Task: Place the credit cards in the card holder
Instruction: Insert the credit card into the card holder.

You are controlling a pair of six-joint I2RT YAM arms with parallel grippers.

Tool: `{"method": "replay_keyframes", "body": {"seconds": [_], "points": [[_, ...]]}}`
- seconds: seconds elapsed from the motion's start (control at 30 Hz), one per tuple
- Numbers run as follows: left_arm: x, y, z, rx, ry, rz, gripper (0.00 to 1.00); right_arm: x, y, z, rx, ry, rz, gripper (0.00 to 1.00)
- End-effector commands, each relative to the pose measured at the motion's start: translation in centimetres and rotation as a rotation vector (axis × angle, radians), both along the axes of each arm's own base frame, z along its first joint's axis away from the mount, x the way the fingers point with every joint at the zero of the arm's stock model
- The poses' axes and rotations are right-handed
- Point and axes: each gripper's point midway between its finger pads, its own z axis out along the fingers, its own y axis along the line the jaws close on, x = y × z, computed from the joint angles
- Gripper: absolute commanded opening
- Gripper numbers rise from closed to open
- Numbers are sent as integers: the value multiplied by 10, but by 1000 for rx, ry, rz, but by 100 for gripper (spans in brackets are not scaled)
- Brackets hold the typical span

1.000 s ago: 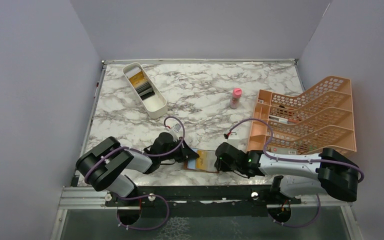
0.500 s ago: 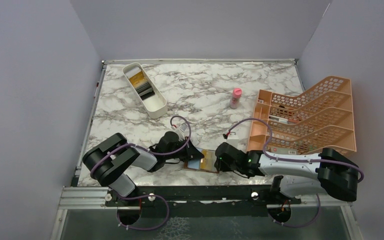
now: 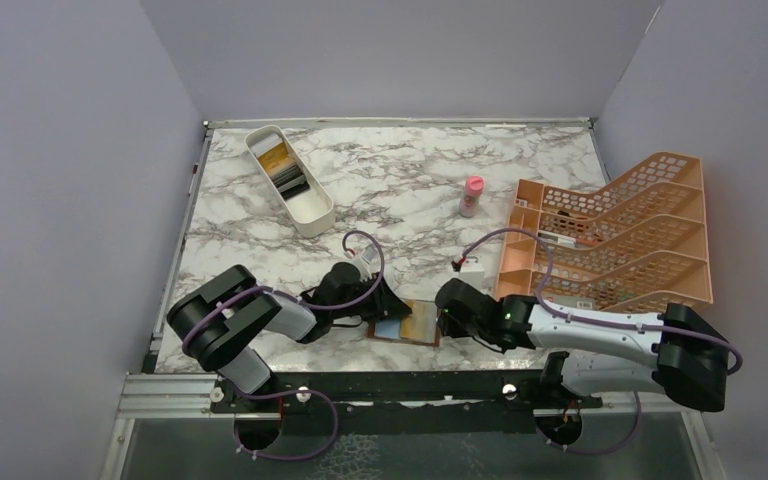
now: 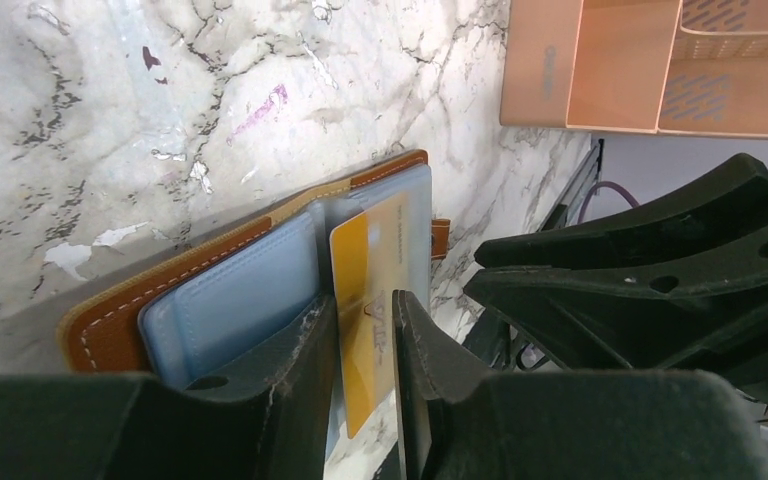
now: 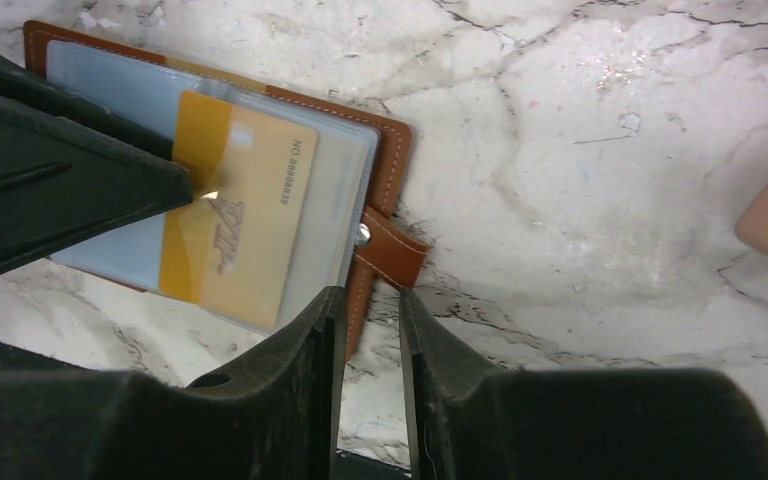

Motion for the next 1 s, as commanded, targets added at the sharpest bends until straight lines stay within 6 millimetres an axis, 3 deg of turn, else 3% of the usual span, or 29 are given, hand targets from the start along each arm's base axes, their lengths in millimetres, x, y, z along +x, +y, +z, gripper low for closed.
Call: {"method": "replay_keyframes", "body": {"seconds": [0.0, 0.57, 0.97], "points": [[8, -5, 10, -11, -52, 15, 30, 3, -17, -7, -57, -8, -35, 30], [3, -9, 2, 111, -84, 18, 33, -1, -7, -25, -34, 26, -11, 28], [-8, -32, -2, 138, -108, -41, 33, -2, -2, -33, -28, 40, -6, 27]]}}
